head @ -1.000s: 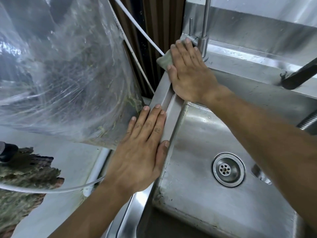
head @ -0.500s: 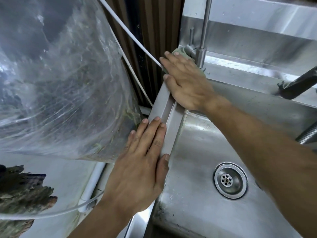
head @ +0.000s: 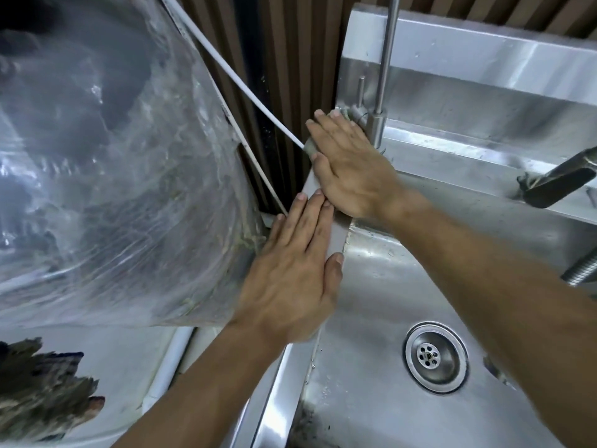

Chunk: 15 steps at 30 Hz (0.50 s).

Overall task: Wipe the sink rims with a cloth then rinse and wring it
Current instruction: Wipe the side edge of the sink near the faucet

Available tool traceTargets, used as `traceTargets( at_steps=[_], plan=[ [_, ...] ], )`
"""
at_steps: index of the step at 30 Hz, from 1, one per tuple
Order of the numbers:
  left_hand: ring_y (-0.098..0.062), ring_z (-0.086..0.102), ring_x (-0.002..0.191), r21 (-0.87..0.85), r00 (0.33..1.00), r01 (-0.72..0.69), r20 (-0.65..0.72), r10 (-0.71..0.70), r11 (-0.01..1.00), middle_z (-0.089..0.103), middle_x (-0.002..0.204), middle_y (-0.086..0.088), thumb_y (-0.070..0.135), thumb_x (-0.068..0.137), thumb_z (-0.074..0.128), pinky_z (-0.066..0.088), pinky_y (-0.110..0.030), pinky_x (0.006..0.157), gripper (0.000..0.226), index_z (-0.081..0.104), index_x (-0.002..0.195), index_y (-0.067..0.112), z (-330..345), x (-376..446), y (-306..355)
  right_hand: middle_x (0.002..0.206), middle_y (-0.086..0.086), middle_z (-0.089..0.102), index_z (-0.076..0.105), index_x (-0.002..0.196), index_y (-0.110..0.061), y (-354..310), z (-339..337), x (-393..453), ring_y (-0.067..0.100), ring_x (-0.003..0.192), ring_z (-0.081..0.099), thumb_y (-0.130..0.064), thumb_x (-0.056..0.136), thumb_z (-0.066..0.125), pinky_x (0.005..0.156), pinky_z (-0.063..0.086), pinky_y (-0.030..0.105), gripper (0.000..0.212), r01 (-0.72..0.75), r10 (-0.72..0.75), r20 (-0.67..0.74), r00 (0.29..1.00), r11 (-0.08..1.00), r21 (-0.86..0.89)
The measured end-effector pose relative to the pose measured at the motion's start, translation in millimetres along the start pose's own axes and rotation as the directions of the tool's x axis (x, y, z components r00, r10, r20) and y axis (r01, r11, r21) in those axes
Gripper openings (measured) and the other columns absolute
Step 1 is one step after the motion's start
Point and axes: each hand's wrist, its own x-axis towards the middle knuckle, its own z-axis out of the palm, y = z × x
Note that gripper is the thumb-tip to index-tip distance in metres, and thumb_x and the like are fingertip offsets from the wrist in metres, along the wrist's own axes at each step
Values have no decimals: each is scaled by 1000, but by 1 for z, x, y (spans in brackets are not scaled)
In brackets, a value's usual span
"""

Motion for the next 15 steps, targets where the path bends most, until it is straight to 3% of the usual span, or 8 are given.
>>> traceTargets(
  at_steps=[5,9,15],
  plan=[
    [-13,-13,158,-32,1000,21,-18,-21,999,-4,172,-2,37,106,23,0,-37,129,66,8,164,11,2,-3,0,174,1,-2,9,166,-15,-8,3,-15,12,160,-9,-32,113,17,125,-13,26,56,-74,75,-19,997,995,62],
    [-16,2,159,-90,996,39,-71,-45,995,13,171,-5,30,103,24,11,-42,129,63,18,162,9,5,-3,0,174,0,-2,6,166,-17,-5,6,-31,10,160,-9,-32,113,17,127,-13,25,56,-43,43,0,999,997,70],
    [-16,0,159,-89,995,49,-86,-56,995,10,172,-5,30,104,27,9,-38,129,63,17,162,8,5,0,0,174,1,2,13,166,-16,-4,1,-2,14,160,-6,-33,113,20,120,-13,23,56,-59,59,3,998,998,37]
  ],
)
